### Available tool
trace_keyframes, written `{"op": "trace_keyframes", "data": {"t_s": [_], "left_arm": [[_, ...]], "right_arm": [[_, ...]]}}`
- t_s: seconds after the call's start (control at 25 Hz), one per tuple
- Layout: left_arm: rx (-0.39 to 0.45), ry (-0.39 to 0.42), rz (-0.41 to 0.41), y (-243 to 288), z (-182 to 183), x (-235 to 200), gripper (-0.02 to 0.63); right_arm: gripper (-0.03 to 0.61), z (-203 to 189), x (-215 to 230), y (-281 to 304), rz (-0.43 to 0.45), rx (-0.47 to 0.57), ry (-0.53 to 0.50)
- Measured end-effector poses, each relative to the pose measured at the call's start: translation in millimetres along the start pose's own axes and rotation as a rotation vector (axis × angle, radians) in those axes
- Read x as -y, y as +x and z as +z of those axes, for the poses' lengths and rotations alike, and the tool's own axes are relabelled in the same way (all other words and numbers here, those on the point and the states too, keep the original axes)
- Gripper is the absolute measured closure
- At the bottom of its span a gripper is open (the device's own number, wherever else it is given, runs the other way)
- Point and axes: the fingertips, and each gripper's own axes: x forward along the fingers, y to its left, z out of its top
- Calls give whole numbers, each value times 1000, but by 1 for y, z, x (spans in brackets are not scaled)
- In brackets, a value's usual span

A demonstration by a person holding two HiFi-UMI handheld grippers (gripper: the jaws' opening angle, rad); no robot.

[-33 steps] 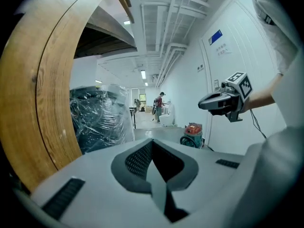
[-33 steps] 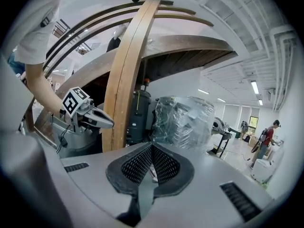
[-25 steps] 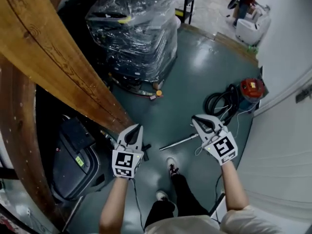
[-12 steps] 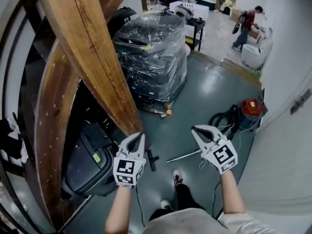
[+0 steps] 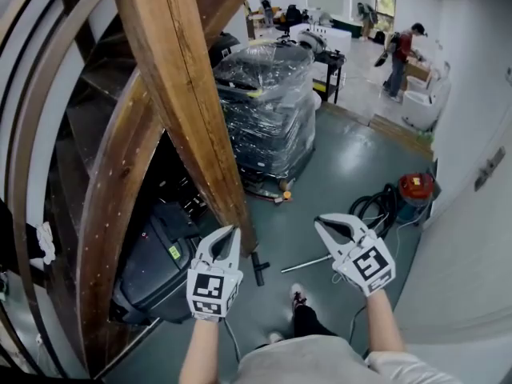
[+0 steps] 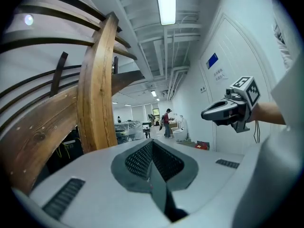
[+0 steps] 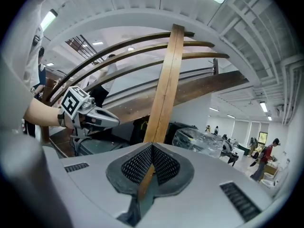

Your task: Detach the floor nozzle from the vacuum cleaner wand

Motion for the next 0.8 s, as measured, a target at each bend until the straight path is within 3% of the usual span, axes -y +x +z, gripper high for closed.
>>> {"op": "trace_keyframes", "data": {"t_s": [0.36,0.8], "left_arm": [[26,32,3,-43,20,19,612],[15,47,31,-57,17,13,612]], "right_arm": [[551,17,-31,-21,17,-3,-40],[552,17,-34,-21,-2,-17,-68]]}}
